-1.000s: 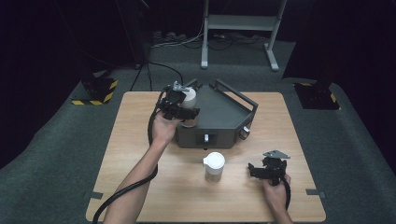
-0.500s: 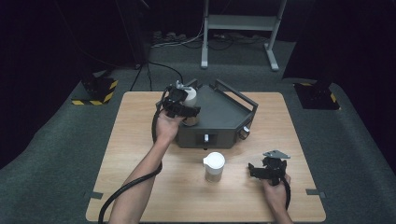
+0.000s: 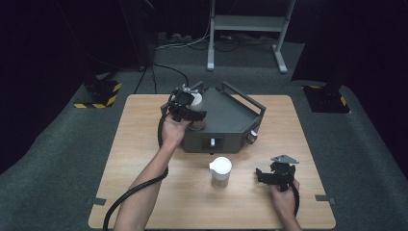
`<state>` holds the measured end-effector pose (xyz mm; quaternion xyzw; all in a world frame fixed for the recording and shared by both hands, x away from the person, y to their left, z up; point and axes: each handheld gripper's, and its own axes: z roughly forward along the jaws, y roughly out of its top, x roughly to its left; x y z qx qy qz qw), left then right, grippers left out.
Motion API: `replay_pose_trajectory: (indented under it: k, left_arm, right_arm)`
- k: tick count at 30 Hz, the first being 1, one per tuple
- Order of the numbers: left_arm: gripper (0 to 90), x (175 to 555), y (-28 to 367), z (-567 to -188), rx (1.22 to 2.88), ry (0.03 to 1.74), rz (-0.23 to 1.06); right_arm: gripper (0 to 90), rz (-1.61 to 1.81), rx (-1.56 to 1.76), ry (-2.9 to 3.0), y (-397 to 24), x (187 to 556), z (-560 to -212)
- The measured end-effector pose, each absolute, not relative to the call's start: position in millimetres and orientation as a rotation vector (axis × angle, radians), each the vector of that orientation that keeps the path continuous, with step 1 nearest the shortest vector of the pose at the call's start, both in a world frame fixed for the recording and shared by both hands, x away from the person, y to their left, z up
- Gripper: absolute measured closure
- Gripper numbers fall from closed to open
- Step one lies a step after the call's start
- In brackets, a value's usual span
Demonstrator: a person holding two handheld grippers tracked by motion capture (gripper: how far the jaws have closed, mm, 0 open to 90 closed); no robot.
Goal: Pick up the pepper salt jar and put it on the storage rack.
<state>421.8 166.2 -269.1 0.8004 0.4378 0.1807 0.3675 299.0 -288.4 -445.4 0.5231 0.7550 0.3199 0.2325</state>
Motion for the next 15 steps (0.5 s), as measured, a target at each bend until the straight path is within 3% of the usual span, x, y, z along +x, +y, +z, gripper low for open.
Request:
replay_pose_trajectory:
  k: [15]
  left_arm:
    - [31.6, 425.2, 162.5, -270.6, 2.064, 1.115, 0.475]
  right_arm:
    - [3.6, 0.88, 1.436, 2.074, -288.4, 299.0, -445.5]
